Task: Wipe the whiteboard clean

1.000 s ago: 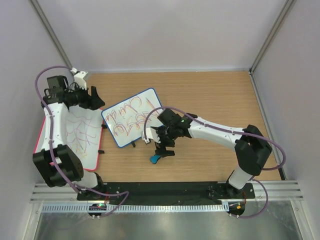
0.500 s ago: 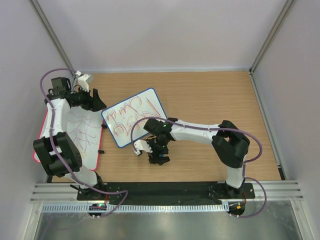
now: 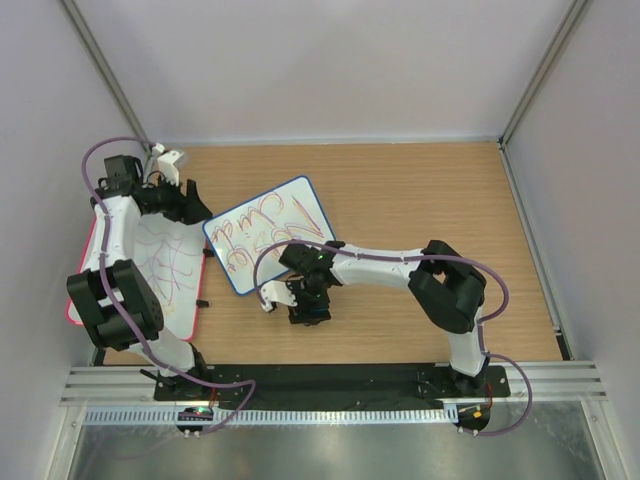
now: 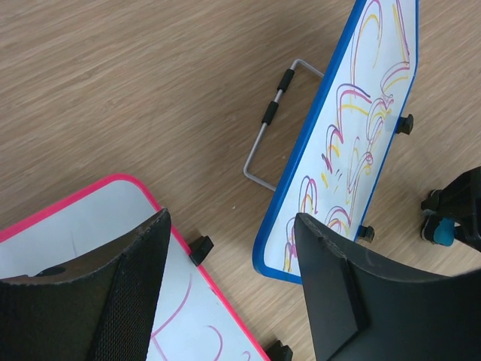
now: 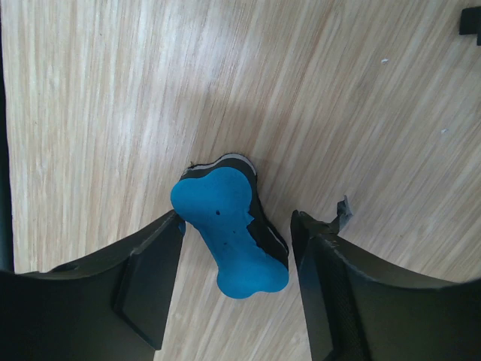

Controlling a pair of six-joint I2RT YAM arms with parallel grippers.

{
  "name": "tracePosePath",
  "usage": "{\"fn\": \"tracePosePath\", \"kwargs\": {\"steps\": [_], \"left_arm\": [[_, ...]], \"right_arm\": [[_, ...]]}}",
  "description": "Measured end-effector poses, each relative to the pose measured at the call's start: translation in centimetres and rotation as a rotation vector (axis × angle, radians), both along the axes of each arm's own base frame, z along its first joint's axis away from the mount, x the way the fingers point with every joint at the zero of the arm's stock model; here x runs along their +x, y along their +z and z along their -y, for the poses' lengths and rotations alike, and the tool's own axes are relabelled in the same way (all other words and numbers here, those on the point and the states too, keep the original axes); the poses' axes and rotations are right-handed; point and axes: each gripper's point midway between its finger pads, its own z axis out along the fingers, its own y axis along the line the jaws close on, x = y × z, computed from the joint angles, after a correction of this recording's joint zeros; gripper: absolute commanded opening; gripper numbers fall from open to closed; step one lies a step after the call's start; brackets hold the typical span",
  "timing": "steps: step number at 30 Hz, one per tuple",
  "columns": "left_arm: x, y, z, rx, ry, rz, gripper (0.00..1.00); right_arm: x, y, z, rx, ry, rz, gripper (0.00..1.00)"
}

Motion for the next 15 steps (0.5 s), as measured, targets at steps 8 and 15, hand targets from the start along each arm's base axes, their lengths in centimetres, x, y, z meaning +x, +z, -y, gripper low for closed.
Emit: {"fn": "tracePosePath", "kwargs": {"steps": [8,15], "left_arm": [[0.05,-0.06,-0.19,0.015,-0.008,0.011,0.67],[0.06,-0.08,-0.25,0.020,-0.011,0.015,0.66]], "right_arm": [[0.30,-0.08,-0.06,0.001,-0.016,0.013,0.59],[0.09,0.03,0.61,-0.002,-0.045,0.018,0.58]]}}
